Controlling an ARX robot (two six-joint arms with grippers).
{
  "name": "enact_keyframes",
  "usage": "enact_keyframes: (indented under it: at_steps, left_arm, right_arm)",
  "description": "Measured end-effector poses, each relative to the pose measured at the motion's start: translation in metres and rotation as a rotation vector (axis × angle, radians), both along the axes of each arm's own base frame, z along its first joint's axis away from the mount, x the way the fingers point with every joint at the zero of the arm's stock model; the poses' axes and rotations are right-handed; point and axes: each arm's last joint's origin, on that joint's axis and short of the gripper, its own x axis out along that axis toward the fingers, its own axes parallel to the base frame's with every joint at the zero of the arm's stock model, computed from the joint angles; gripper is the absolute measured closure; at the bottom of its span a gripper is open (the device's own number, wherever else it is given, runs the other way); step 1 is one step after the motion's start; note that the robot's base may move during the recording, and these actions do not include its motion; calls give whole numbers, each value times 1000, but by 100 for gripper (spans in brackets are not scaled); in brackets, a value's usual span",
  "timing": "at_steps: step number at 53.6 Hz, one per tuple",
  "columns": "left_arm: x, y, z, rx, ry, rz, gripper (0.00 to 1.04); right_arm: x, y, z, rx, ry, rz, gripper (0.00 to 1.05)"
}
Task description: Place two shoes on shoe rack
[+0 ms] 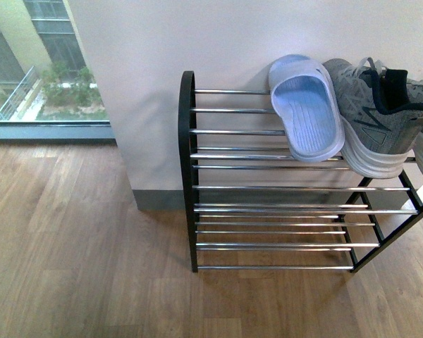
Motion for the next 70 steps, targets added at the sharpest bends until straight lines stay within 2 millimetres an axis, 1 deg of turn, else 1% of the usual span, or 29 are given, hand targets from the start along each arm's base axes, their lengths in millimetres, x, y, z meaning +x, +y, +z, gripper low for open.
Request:
enact_keyframes:
  at_steps: [7,8,11,23,34,38,44,51,70]
  left_arm:
    - [0,0,0,0,0,1,103]
    - [0,0,0,0,0,1,103]
    - [0,0,0,0,0,1,103]
    - [0,0,0,0,0,1,103]
    - [0,0,0,0,0,1,103]
    - [0,0,0,0,0,1,103]
    - [0,0,0,0,0,0,103]
    - [0,0,0,0,0,0,103]
    - [0,0,0,0,0,1,103]
  right_arm:
    - [-20,0,-9,0,16,0,100]
    - [-25,0,-11,-6,17,1,103]
    - [-38,1,-13,-3,15,1,103]
    - [-73,1,-22,-3,11,0,103]
    - [-91,1,-26,-3,14,0,103]
    - [-99,1,-32,-3,-2,-1,103]
    - [-109,1,-38,-3,24,-1,103]
    - [-119,1,-36,-3,14,-1,103]
    - [-136,1,-29,-3,-7,0,103]
